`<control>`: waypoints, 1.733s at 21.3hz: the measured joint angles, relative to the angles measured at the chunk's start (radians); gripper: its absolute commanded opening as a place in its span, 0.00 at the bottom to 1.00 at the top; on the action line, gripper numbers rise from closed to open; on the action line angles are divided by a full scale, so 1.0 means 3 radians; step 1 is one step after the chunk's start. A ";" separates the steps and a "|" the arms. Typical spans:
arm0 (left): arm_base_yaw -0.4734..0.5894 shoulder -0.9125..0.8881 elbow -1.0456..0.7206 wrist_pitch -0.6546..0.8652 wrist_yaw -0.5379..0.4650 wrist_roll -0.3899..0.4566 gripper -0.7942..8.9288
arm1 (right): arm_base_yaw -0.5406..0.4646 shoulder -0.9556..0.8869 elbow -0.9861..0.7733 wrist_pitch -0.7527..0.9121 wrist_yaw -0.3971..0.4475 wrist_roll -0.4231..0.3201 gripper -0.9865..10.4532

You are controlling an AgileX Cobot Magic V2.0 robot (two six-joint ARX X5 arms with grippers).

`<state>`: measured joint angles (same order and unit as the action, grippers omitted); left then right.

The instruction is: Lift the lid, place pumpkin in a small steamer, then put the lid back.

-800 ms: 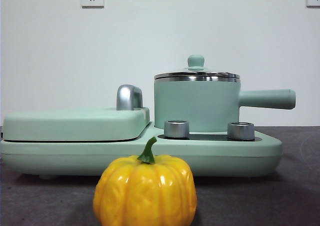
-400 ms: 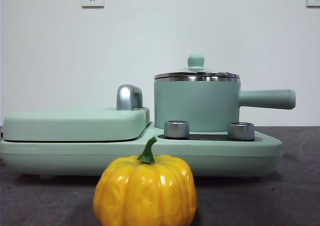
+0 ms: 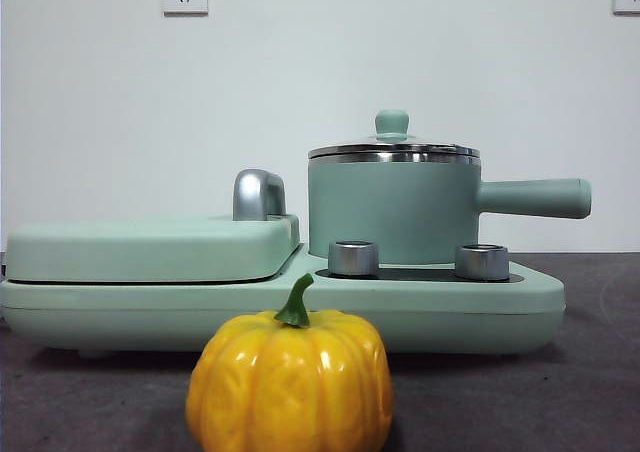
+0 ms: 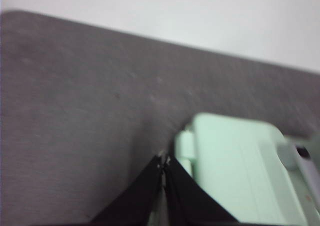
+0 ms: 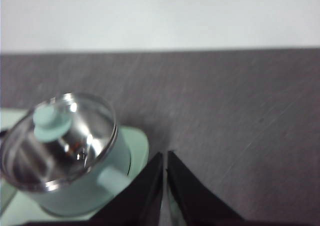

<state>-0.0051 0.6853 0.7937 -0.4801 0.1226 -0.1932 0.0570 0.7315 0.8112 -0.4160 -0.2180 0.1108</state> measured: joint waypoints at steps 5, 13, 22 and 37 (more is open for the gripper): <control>-0.0116 0.0379 0.0158 -0.0196 0.0304 0.0251 0.09 | 0.0028 0.0356 0.0018 -0.0052 -0.0294 -0.0280 0.10; -0.0403 0.0678 0.0264 -0.0498 0.0389 0.1011 0.09 | 0.0278 0.0577 0.0018 -0.0313 -0.0426 -0.0910 0.10; -0.0544 0.0701 0.0267 -0.0454 0.0389 0.1720 0.38 | 0.0532 0.0573 0.0018 -0.0432 -0.0394 -0.1600 0.34; -0.0983 0.0805 0.0270 0.0238 0.0394 0.1755 0.38 | 0.0530 0.0573 0.0018 -0.0394 -0.0389 -0.1652 0.34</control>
<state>-0.3000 0.9268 0.8745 -0.4088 0.2409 0.3332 0.2161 0.9035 0.8165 -0.5343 -0.3347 -0.3847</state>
